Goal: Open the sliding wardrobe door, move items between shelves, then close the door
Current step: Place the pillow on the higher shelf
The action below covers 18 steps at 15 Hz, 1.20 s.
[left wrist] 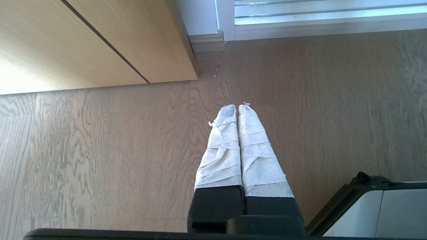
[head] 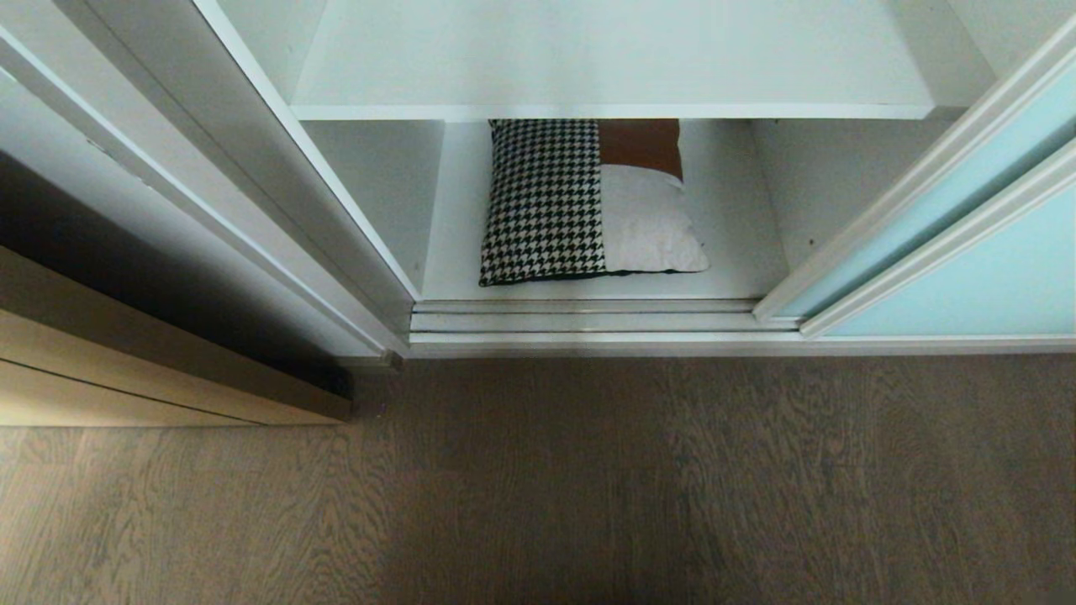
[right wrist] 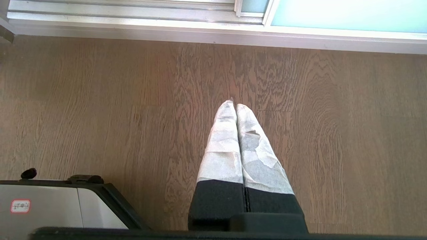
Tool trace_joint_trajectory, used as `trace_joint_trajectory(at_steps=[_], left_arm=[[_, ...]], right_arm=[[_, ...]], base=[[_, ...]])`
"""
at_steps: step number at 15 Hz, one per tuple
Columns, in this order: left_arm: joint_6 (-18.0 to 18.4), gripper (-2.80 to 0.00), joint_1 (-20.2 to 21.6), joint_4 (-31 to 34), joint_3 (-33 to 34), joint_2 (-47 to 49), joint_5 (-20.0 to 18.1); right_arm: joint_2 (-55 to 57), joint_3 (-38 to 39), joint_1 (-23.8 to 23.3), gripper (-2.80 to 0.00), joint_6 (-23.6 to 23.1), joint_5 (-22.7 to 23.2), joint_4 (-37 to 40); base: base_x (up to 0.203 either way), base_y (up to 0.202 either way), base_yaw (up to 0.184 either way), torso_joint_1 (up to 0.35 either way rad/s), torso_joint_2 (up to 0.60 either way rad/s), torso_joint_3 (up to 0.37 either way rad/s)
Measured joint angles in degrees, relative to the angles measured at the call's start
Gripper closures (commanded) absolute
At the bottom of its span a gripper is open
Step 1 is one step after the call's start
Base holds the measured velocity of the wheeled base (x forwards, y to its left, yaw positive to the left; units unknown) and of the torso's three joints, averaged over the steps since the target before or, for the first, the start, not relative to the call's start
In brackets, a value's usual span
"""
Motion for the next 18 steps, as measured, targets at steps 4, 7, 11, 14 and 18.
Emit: trace_joint_trajectory(at_steps=[4, 7, 11, 14, 18], left_arm=[[0.0, 0.0, 0.0, 0.0, 0.0, 0.0, 0.0], [0.0, 0.0, 0.0, 0.0, 0.0, 0.0, 0.0], [0.0, 0.0, 0.0, 0.0, 0.0, 0.0, 0.0], [-0.2, 0.0, 0.0, 0.0, 0.0, 0.0, 0.0], [-0.4, 0.0, 0.0, 0.0, 0.0, 0.0, 0.1]], right_arm=[[0.0, 0.0, 0.0, 0.0, 0.0, 0.0, 0.1], [0.0, 0.0, 0.0, 0.0, 0.1, 0.0, 0.1], [0.0, 0.0, 0.0, 0.0, 0.1, 0.0, 0.1], [0.0, 0.0, 0.0, 0.0, 0.1, 0.0, 0.1], [0.0, 0.0, 0.0, 0.0, 0.1, 0.0, 0.1]], base=[[0.0, 0.0, 0.0, 0.0, 0.0, 0.0], [0.0, 0.0, 0.0, 0.0, 0.0, 0.0], [0.0, 0.0, 0.0, 0.0, 0.0, 0.0], [0.0, 0.0, 0.0, 0.0, 0.0, 0.0], [0.0, 0.0, 0.0, 0.0, 0.0, 0.0]])
